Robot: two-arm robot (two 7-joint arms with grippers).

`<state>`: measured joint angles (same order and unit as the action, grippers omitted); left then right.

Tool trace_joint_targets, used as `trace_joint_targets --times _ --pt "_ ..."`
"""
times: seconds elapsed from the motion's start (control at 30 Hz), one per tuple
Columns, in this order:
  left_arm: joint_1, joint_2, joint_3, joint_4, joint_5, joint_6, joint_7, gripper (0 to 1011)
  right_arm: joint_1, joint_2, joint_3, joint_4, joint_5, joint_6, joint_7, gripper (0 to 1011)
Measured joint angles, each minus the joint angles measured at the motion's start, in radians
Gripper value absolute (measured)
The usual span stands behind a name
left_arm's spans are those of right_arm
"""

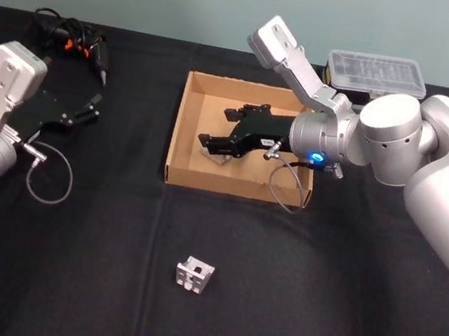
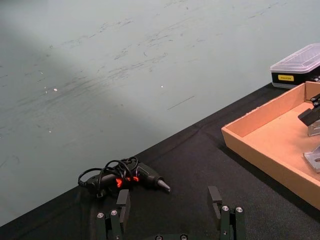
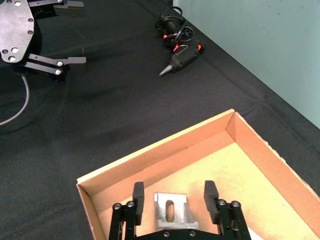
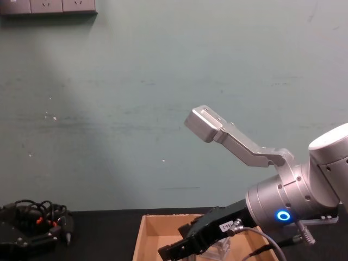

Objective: Use one hand to pick up the angle iron from the table and place it into the box.

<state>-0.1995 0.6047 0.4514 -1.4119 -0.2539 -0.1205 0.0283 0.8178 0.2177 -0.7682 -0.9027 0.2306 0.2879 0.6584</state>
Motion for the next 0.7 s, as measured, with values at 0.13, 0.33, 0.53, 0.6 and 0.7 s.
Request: trace_joint_targets --times 0.13,0.33,0.53,0.6,0.7 --pt "0.0 0.0 0.0 0.0 0.0 0.0 0.0 1011 0.0 0.0 0.0 -0.001 0.001 -0.001 0.0 861" --pt "0.0 0.0 0.0 0.0 0.0 0.0 0.0 1011 -0.001 0.001 -0.001 -0.002 0.001 -0.001 0.001 1003" --pt "0.0 0.0 0.0 0.0 0.0 0.0 0.0 1011 -0.025 0.017 0.024 -0.056 0.008 -0.017 0.001 1000" --pt "0.0 0.0 0.0 0.0 0.0 0.0 0.0 1011 -0.042 0.03 0.042 -0.095 0.017 -0.023 0.002 1000" --pt "0.0 0.0 0.0 0.0 0.0 0.0 0.0 1011 -0.062 0.044 0.059 -0.137 0.031 -0.027 0.006 1000"
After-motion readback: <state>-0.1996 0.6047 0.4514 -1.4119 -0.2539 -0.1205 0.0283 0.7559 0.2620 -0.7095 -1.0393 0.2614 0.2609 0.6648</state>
